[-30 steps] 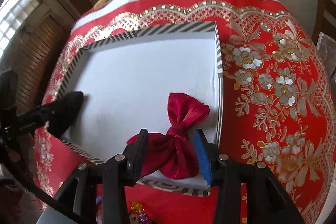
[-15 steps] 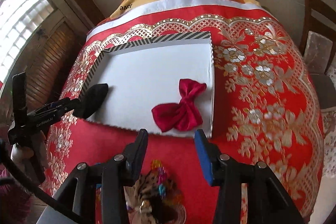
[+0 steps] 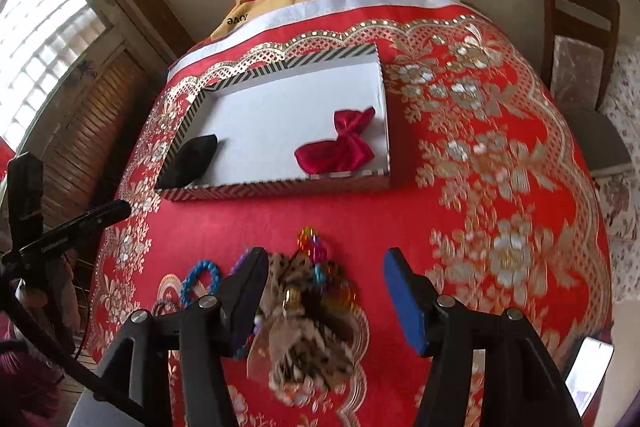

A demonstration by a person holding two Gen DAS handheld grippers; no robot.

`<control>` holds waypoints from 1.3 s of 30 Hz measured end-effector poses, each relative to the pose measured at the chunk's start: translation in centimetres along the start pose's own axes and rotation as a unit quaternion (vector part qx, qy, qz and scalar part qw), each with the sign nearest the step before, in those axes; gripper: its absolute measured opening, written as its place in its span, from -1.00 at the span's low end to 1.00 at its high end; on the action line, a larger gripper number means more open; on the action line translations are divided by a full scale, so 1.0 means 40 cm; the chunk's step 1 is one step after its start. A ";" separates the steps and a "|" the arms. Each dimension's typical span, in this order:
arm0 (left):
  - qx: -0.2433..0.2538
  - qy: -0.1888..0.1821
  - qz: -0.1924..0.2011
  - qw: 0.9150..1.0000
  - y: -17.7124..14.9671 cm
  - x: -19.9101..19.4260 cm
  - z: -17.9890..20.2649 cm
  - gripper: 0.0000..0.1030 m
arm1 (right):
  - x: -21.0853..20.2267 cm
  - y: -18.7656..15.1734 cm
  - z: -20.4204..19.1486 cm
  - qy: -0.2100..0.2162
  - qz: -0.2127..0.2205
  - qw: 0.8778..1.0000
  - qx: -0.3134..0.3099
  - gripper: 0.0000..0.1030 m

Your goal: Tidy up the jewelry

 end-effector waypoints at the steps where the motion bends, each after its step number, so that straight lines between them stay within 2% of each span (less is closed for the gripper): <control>1: 0.002 -0.002 -0.004 1.000 -0.012 -0.004 -0.001 0.19 | -0.003 -0.016 -0.003 -0.003 -0.003 1.000 -0.001 0.12; 11: 0.035 0.004 -0.033 0.999 -0.123 -0.009 0.004 0.19 | -0.027 -0.094 -0.033 -0.015 -0.003 1.000 -0.009 0.12; 16: 0.041 0.002 -0.064 0.997 -0.151 0.021 0.013 0.19 | -0.041 -0.098 -0.061 -0.012 0.018 1.000 -0.012 0.12; 30: 0.107 -0.008 -0.062 0.992 -0.131 0.044 0.097 0.19 | -0.096 -0.136 -0.060 -0.017 0.082 0.996 0.025 0.22; 39: 0.130 -0.023 -0.060 0.989 -0.141 0.051 0.127 0.19 | -0.108 -0.153 -0.037 -0.028 0.080 0.995 0.045 0.23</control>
Point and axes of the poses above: each gripper's, at about its wrist camera, not at the fingertips, and x roughly the way its jaws point, z to its right, y to its top, the point moved 3 cm from there along x, roughly the way its jaws point, and after that the axes turned 2 degrees about z, right-handed, at the moved point
